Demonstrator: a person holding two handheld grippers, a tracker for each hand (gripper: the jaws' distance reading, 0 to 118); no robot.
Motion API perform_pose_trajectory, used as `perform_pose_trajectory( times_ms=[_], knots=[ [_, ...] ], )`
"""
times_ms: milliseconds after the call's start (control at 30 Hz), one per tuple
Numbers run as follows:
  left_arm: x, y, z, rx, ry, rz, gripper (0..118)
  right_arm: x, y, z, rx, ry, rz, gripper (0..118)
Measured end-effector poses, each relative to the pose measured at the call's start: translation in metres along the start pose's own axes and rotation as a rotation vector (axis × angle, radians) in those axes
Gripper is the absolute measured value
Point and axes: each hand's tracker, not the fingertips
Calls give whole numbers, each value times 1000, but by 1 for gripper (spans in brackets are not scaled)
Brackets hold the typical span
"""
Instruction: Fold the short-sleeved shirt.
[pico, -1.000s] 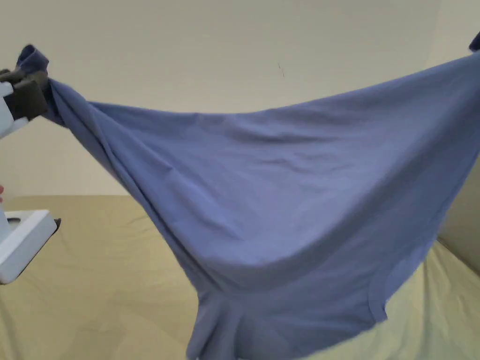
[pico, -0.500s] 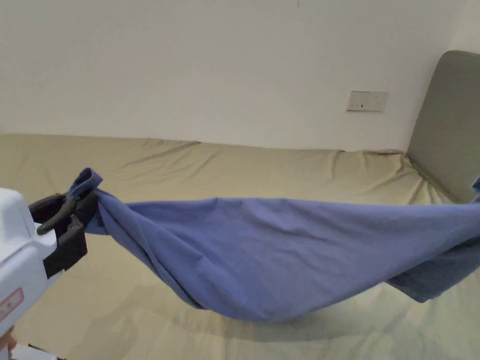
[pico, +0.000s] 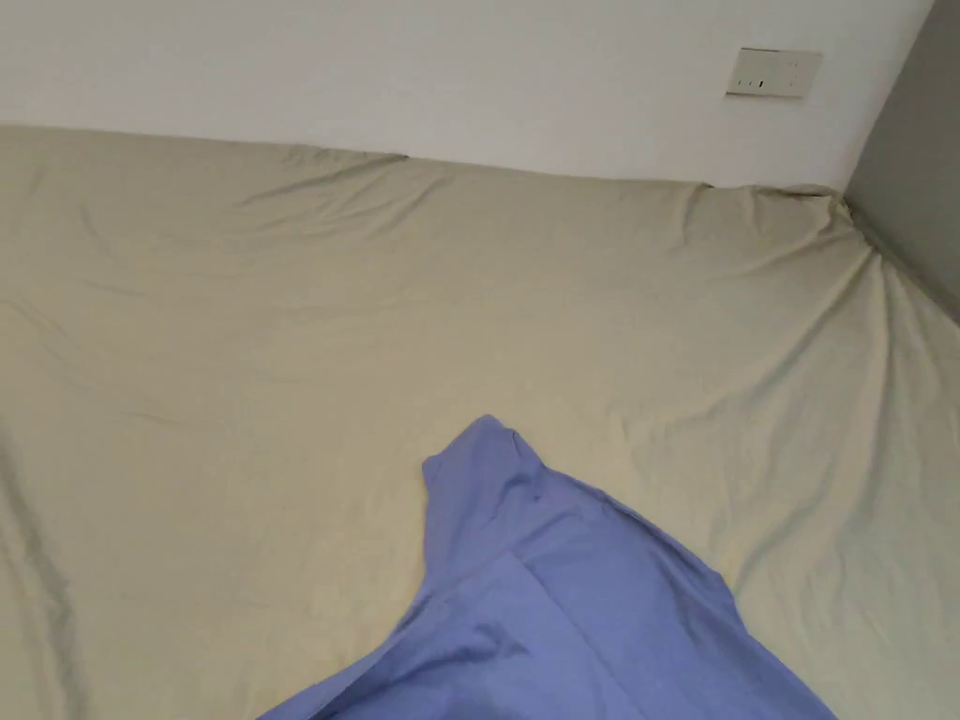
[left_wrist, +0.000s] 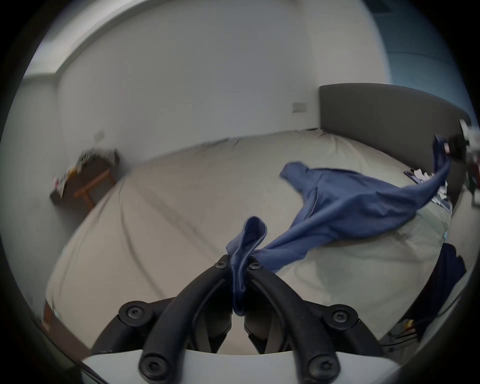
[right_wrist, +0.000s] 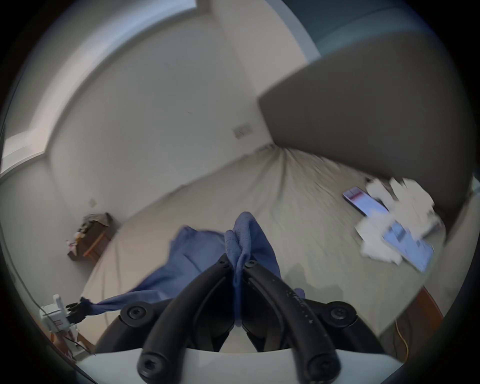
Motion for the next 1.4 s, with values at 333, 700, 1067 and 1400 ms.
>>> perform_pose_trajectory(
  times_ms=[333, 700, 1067, 1400],
  knots=[
    [2, -40, -23, -165, 6, -28, 9, 35, -59, -76, -312, -238, 58, 6],
    [-35, 9, 90, 191, 252, 420, 116, -36, -7, 28, 193, -368, 492, 112],
    [9, 16, 140, 228, 227, 502, 100, -122, 14, 67, 378, 58, 485, 11],
    [23, -9, 128, 82, 176, 558, 6, -127, -21, 45, 208, 130, 463, 0]
  ],
)
